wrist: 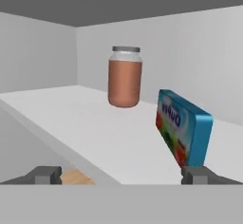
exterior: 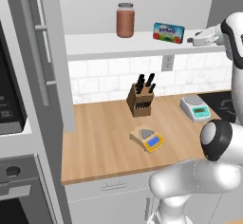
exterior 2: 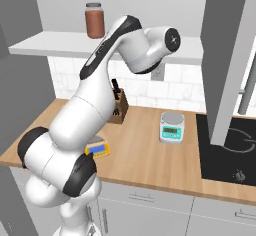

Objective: Pick the boxed food and place it on the digital scale for weighing, and close the cabinet.

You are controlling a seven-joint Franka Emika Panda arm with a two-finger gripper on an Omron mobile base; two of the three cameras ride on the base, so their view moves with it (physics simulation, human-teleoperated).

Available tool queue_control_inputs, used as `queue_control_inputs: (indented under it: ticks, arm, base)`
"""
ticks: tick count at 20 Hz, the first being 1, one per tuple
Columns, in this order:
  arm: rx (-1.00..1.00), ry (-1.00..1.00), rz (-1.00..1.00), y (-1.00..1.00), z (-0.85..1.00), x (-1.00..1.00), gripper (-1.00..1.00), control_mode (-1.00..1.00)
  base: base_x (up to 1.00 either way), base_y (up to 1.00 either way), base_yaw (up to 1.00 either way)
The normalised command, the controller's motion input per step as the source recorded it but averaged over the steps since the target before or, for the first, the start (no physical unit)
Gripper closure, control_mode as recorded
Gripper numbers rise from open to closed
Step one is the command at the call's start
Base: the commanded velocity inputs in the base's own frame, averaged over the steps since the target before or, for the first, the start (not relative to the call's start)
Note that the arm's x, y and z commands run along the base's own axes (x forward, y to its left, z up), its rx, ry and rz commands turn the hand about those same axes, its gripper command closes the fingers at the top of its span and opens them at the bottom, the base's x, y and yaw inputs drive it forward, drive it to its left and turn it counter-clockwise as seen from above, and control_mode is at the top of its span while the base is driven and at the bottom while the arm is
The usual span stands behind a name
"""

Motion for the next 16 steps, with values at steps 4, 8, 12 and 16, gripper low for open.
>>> queue_control_inputs:
  ticks: [4, 8, 12, 16]
  arm:
    - [0.00, 0.00, 0.00, 0.09, 0.00, 0.33, -1.00, -1.00]
    - [0.02, -0.01, 0.00, -0.47, 0.00, 0.03, -1.00, -1.00]
    - [0.01, 0.00, 0.00, -0.26, 0.00, 0.00, -1.00, -1.00]
    - [0.02, 0.01, 0.00, -0.17, 0.05, 0.00, -1.00, -1.00]
  base:
    - [0.00, 0.00, 0.00]
    - [0.00, 0.00, 0.00]
    - [0.00, 0.00, 0.00]
    - [0.00, 0.00, 0.00]
